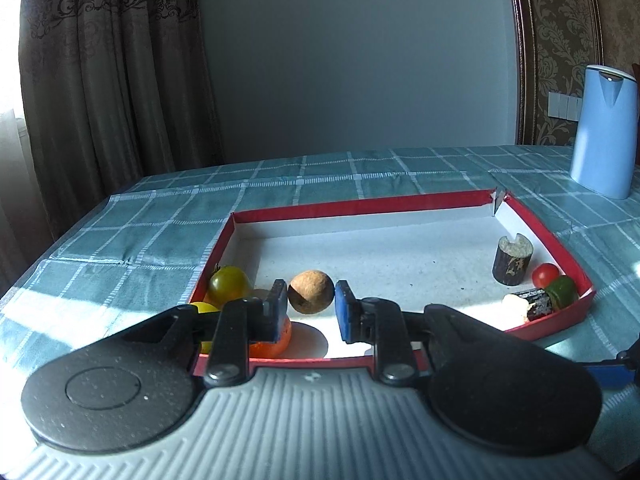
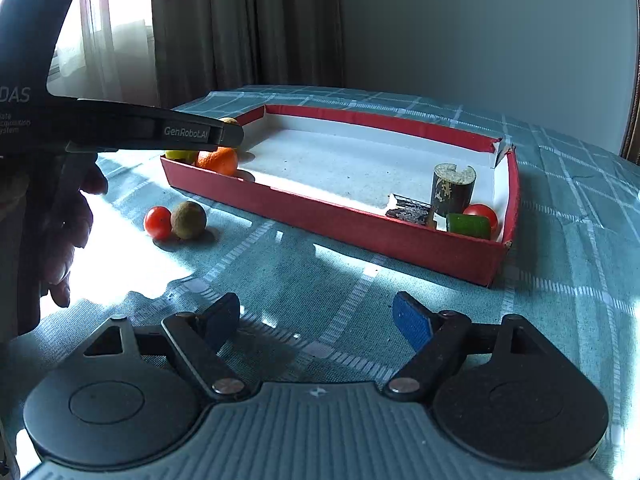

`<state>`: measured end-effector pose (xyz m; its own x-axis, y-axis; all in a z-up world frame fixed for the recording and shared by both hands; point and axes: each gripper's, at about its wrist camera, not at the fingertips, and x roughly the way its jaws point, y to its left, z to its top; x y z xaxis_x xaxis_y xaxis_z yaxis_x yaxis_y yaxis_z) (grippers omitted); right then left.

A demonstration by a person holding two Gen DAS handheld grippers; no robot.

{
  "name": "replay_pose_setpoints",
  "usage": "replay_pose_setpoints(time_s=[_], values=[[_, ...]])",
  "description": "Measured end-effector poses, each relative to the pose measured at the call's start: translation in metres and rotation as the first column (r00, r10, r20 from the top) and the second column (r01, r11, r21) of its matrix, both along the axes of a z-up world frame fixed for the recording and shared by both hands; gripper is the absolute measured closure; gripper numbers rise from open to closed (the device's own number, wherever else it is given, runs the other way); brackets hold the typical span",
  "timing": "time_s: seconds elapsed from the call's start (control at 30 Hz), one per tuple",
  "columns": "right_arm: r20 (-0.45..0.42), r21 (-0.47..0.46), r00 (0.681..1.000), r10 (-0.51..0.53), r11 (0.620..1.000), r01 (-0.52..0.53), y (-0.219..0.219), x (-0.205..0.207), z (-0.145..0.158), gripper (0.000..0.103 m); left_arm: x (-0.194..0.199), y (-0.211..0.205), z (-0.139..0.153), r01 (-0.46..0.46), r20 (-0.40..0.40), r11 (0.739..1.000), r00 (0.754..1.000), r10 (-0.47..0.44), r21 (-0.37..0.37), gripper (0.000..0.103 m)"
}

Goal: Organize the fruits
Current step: 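Carry the brown fruit into the box and open the left gripper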

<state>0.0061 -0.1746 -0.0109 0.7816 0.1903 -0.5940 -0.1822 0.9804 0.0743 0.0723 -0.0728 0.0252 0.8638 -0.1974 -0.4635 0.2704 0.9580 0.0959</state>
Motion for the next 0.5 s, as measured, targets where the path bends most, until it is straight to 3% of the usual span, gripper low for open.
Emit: replay_pose_setpoints(time_s=[0.5], values=[[-0.001, 0.003, 1.000, 0.001, 1.000, -0.001, 0.001, 0.000, 0.000, 0.018, 0.026, -0.016, -0.024, -0.003, -0.105, 0.999, 0.994, 0.008, 0.047, 0.080]])
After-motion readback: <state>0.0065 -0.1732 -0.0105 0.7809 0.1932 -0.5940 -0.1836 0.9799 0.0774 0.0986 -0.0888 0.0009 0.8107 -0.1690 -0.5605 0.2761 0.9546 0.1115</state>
